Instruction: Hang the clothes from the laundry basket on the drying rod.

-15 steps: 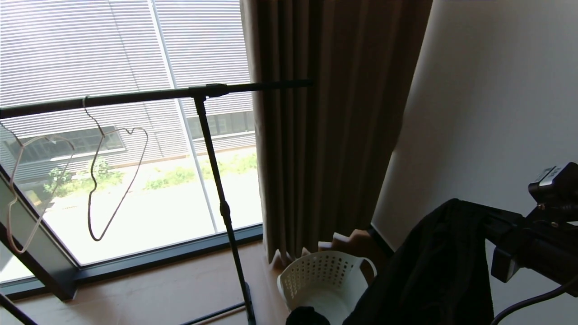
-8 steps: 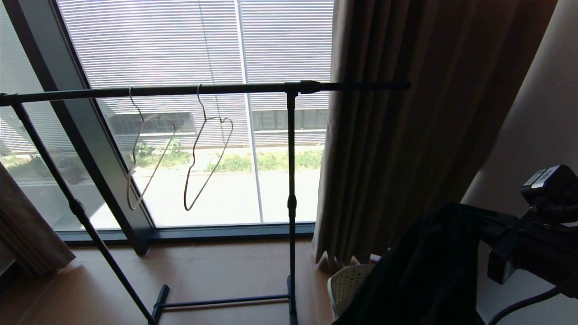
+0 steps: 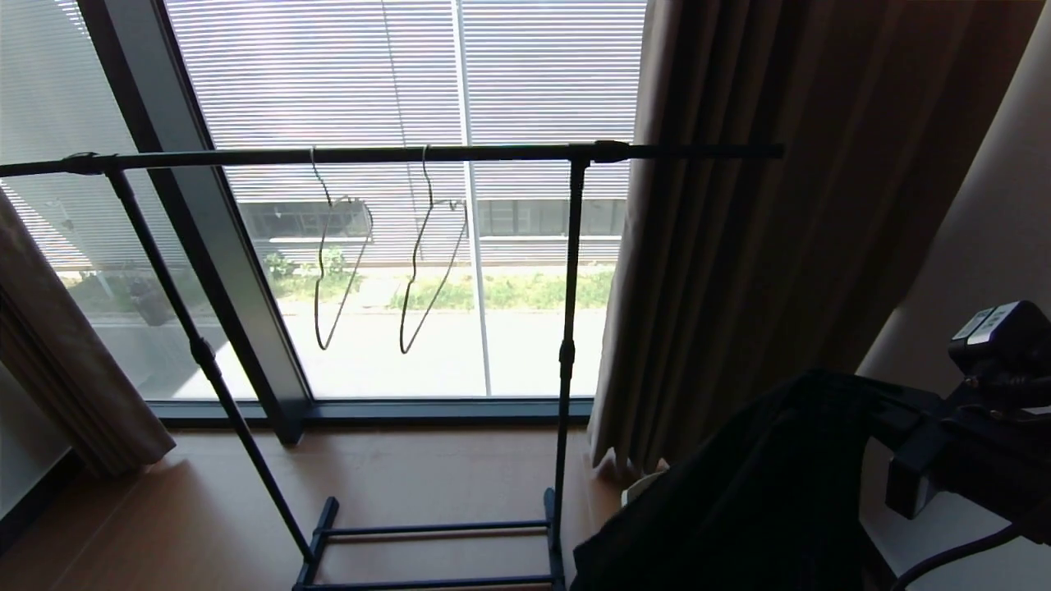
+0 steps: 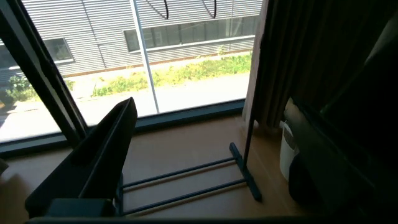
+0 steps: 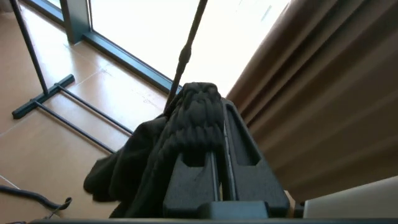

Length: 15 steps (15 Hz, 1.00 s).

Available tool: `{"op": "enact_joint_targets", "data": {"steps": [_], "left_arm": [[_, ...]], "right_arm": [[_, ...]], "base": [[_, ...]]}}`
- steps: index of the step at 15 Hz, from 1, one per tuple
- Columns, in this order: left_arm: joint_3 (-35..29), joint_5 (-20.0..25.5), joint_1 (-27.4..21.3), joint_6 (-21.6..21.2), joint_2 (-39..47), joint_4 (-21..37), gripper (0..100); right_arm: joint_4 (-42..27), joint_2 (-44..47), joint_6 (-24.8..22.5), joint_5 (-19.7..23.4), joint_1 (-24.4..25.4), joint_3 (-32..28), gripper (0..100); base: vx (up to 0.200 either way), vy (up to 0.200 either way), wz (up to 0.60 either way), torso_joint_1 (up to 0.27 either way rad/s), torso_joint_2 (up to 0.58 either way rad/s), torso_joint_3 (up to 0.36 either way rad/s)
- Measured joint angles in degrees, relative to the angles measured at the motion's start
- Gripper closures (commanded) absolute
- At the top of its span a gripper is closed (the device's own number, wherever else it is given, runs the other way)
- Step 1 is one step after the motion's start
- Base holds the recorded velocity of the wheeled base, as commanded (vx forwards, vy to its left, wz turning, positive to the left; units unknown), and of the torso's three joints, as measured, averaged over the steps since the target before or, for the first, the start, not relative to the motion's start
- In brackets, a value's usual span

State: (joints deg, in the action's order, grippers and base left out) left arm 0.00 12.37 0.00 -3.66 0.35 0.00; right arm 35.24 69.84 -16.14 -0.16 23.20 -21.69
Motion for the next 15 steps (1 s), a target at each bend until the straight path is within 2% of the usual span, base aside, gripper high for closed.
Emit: {"op": "enact_joint_targets", "data": {"steps": [4, 5, 11, 15], "left_arm": [[0.0, 0.1, 0.1, 0.0, 0.0, 0.0, 0], [0.0, 0.1, 0.1, -0.1, 0.0, 0.0, 0], [0.0, 0.1, 0.1, -0.4, 0.0, 0.0, 0], [0.0, 0.1, 0.0, -0.5, 0.0, 0.0, 0]], "right_arm": [[0.0, 0.0, 0.0, 0.0, 0.0, 0.1, 100], [0.1, 0.0, 0.0, 0.0, 0.0, 0.1, 100], [0.1, 0.0, -0.1, 0.0, 0.0, 0.2, 100], [0.0, 0.0, -0.3, -0.1, 0.0, 0.4, 100]], "base": [[0.0, 0.2, 0.0, 0.002, 0.01, 0.005], [0.2, 0.2, 0.0, -0.002, 0.01, -0.002], [0.2, 0.0, 0.0, 0.005, 0.0, 0.002], [0.0, 0.0, 0.0, 0.0, 0.0, 0.0]]}}
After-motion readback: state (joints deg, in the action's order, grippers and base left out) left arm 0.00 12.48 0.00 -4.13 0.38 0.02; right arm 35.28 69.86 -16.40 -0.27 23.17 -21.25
